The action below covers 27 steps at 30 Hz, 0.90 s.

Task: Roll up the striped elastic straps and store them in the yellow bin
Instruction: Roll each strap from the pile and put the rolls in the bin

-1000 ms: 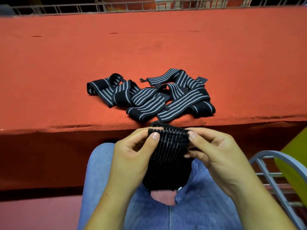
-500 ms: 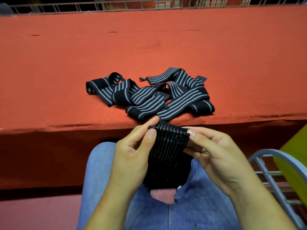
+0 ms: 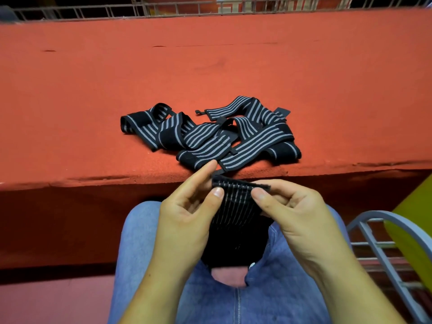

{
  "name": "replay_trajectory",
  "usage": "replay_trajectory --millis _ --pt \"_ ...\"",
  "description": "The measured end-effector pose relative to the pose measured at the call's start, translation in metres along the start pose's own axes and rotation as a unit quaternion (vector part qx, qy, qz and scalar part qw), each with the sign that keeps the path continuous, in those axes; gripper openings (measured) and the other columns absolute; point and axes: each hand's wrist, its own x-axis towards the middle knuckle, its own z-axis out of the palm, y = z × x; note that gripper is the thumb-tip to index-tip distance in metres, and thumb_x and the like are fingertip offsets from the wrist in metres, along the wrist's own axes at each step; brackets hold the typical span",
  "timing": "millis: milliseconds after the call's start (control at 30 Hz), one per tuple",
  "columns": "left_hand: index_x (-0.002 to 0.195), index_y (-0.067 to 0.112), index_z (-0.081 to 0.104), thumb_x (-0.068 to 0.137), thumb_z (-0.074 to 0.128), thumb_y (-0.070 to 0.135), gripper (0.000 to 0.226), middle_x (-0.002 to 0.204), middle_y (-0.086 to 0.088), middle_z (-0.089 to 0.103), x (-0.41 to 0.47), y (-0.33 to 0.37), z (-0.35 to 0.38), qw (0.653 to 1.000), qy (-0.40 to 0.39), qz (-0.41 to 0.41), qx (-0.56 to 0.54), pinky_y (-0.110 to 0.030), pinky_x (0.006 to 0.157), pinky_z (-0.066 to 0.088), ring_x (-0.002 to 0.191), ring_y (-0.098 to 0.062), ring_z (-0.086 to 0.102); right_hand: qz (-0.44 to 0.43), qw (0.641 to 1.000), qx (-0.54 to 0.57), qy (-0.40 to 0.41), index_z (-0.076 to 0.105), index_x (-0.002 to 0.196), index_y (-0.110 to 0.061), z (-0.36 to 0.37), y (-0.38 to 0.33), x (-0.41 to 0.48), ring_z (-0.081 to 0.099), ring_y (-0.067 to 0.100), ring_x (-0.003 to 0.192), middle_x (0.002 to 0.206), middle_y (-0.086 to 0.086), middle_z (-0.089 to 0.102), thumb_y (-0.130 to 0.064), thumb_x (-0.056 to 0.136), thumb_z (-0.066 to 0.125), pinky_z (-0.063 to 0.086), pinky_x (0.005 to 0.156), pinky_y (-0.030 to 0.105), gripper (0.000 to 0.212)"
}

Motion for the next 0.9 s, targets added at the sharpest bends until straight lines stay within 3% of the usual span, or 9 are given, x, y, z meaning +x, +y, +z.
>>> replay_trajectory --millis 133,267,400,500,767,900 --pt "0.116 0.025 0.076 0.089 0.079 0.021 0.028 0.112 0.007 0.079 0.002 -0.004 -0.002 0.999 -0.034 -0.018 0.007 -0.021 0.094 0.054 0.108 -0.008 0.072 -0.042 0.998 -0.048 0.005 0.083 0.096 -0.014 0.000 -0.001 -0.001 0.079 0.015 0.088 0.093 0.006 0.083 -0.028 0.082 0.073 0.061 0.080 0.024 0.022" --pt "0.096 0.019 0.080 0.088 0.068 0.023 0.015 0.096 -0.003 0.081 0.000 -0.004 0.001 0.999 -0.034 0.010 0.006 -0.022 0.082 0.057 0.092 -0.013 0.076 -0.046 0.997 -0.057 0.002 0.082 0.097 -0.012 -0.002 0.001 0.000 0.079 0.018 0.089 0.093 0.007 0.083 -0.030 0.082 0.073 0.063 0.081 0.028 0.025" --pt "0.097 0.018 0.079 0.090 0.067 0.024 0.015 0.097 -0.007 0.080 0.001 -0.006 0.000 1.000 -0.026 0.010 -0.001 -0.028 0.084 0.059 0.092 -0.017 0.074 -0.037 0.998 -0.051 -0.024 0.083 0.097 -0.016 -0.001 0.006 -0.001 0.080 0.018 0.090 0.095 0.007 0.083 -0.029 0.082 0.073 0.064 0.082 0.029 0.022" --pt "0.102 0.018 0.078 0.087 0.068 0.024 0.019 0.099 -0.005 0.079 0.001 -0.007 0.001 0.999 -0.037 -0.004 -0.008 -0.024 0.084 0.057 0.095 -0.014 0.074 -0.052 0.996 -0.067 -0.014 0.083 0.094 -0.017 -0.001 0.006 -0.001 0.078 0.015 0.084 0.090 0.007 0.083 -0.030 0.084 0.071 0.062 0.078 0.029 0.020" --pt "0.099 0.016 0.078 0.086 0.070 0.021 0.016 0.094 -0.006 0.080 0.001 -0.004 0.002 0.999 -0.047 -0.001 -0.009 -0.020 0.078 0.056 0.088 -0.012 0.075 -0.028 0.997 -0.065 -0.034 0.080 0.103 -0.013 -0.004 0.009 0.000 0.074 0.029 0.088 0.094 0.022 0.079 -0.032 0.091 0.068 0.058 0.084 0.051 0.025" --pt "0.098 0.018 0.078 0.086 0.070 0.023 0.015 0.094 -0.005 0.079 0.001 -0.005 0.001 0.999 -0.052 -0.011 -0.009 -0.021 0.078 0.056 0.088 -0.012 0.074 -0.025 0.996 -0.065 -0.049 0.080 0.108 -0.012 -0.003 0.012 0.002 0.076 0.039 0.103 0.101 0.014 0.082 -0.031 0.092 0.067 0.059 0.093 0.056 0.028"
